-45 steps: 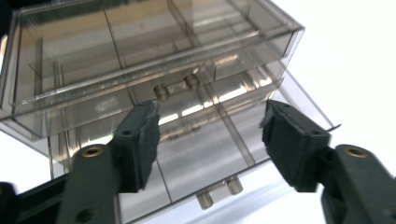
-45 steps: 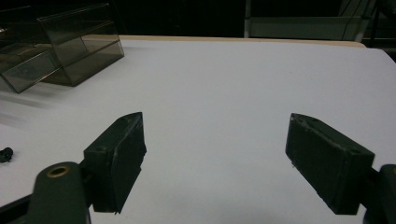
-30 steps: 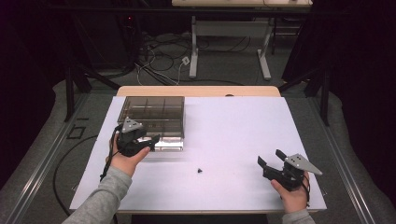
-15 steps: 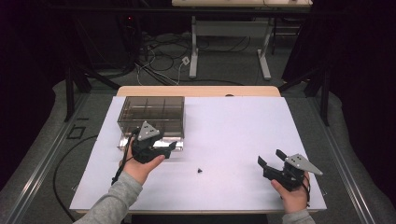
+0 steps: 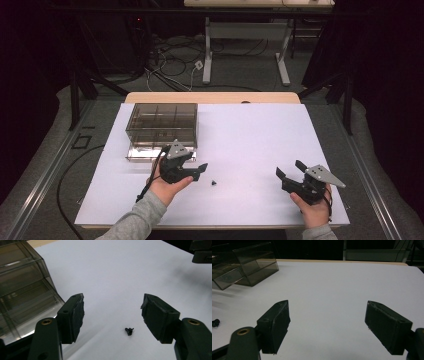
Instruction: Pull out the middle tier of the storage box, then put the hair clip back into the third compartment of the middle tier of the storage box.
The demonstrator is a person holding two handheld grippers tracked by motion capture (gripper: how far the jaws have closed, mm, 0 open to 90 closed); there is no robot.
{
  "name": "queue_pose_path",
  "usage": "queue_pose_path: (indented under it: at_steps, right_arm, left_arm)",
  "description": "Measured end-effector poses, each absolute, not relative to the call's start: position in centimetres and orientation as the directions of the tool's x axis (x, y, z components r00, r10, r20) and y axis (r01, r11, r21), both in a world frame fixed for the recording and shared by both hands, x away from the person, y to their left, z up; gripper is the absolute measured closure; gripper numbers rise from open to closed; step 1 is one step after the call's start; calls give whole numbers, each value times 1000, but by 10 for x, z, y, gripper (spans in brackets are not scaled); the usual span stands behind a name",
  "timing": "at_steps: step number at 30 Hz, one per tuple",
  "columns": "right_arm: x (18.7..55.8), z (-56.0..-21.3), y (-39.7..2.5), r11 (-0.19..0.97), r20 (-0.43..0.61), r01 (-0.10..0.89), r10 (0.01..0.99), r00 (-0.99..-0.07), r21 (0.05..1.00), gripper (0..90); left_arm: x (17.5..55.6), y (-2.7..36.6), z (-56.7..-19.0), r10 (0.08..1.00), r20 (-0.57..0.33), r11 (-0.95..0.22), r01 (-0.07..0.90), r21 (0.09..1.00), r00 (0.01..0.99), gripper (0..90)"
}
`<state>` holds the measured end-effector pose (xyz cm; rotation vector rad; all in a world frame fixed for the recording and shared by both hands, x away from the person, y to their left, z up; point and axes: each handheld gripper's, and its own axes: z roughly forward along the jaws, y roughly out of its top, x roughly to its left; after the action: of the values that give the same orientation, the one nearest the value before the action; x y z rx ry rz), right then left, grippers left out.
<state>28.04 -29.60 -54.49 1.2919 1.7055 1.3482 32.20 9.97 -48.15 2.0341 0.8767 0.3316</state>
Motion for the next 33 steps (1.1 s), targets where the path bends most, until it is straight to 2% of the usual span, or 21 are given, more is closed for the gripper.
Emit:
queue_pose_path:
  at_steps: [5,17,19,33]
  right_arm:
    - [281,-545,-297,13,103,318,933,-345,948,196]
    - [281,-545,-297,9,109,322,932,-345,947,196]
    - [280,-545,-296,8,109,323,933,-343,946,196]
    - [281,-545,-296,10,108,321,931,-348,947,196]
  left_arm:
    - [321,92,-491,689,-68,-385,443,809,722,291]
    - [322,77,-514,672,-105,-384,466,797,733,142]
    - [322,74,-518,679,-112,-384,481,788,725,86]
    - [312,60,-532,641,-64,-429,426,796,765,111]
